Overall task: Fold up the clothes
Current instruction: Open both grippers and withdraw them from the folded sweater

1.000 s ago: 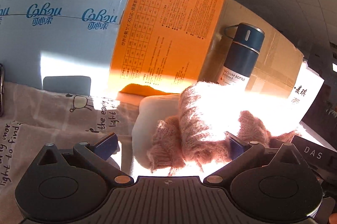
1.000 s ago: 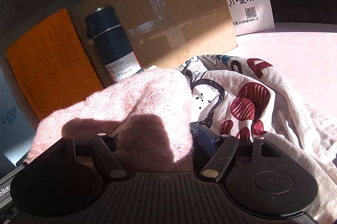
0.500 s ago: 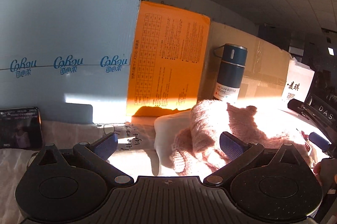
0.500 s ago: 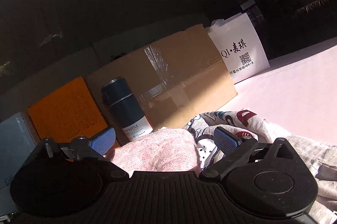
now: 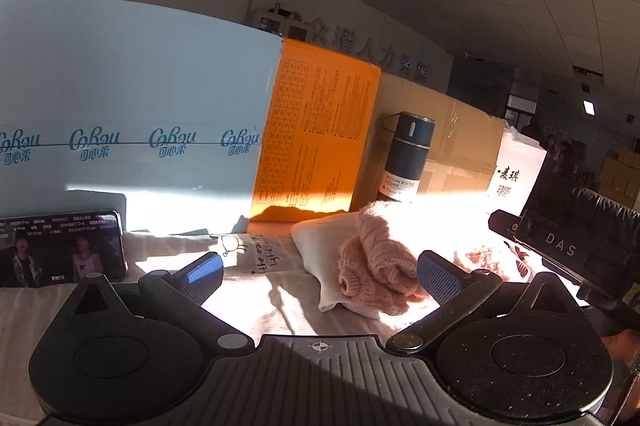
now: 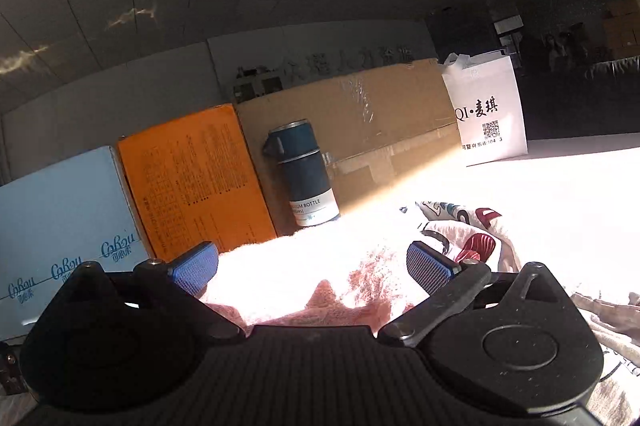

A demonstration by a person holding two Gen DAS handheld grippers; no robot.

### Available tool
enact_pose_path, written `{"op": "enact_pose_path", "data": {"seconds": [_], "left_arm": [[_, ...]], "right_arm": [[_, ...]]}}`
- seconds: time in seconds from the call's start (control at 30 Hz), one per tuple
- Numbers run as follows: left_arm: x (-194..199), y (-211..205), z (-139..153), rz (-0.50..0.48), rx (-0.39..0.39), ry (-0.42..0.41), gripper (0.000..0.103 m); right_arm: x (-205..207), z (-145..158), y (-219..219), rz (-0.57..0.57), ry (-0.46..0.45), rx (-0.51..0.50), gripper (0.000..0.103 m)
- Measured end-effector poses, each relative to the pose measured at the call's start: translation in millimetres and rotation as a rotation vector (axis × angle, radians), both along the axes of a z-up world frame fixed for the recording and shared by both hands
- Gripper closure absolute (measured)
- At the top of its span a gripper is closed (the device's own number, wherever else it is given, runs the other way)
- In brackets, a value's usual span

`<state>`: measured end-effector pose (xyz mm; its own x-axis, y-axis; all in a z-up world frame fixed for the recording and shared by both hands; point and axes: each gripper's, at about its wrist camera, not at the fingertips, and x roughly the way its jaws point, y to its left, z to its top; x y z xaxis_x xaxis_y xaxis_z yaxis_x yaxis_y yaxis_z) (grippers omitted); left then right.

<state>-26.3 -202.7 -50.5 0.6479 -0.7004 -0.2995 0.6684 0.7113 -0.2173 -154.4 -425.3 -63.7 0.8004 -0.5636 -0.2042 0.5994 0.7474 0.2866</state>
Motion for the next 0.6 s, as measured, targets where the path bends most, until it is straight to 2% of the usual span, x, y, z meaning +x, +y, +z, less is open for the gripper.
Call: {"op": "enact_pose_path", "data": {"seconds": [0.17,0.27,0.33,0.43,0.6], "left_arm": [[1.5,10.6,7.0,0.024,-0.006,-0.02,0.0],[3.9,14.4,10.0,0.028,-0.017,-0.012,0.0],[4.8,15.3,10.7,0.033,-0.015,-0.011,0.0],[3.2,10.7,5.9,0.05,0.031,-0.038,0.0],[2.3,1.2,-5.6,0.091,0.106,-0.087,0.0]], "right_arm": [[-4.4,-1.3,28.9,-0.054,0.158,0.12,0.001],[-0.8,0.9,51.9,-0.077,0.234,0.085,0.0],[1.6,0.9,65.5,-0.078,0.254,0.05,0.0],[5.0,-0.3,81.8,-0.066,0.276,0.007,0.0],[8.2,-7.1,75.0,-0.101,0.284,-0.007,0.0]]}}
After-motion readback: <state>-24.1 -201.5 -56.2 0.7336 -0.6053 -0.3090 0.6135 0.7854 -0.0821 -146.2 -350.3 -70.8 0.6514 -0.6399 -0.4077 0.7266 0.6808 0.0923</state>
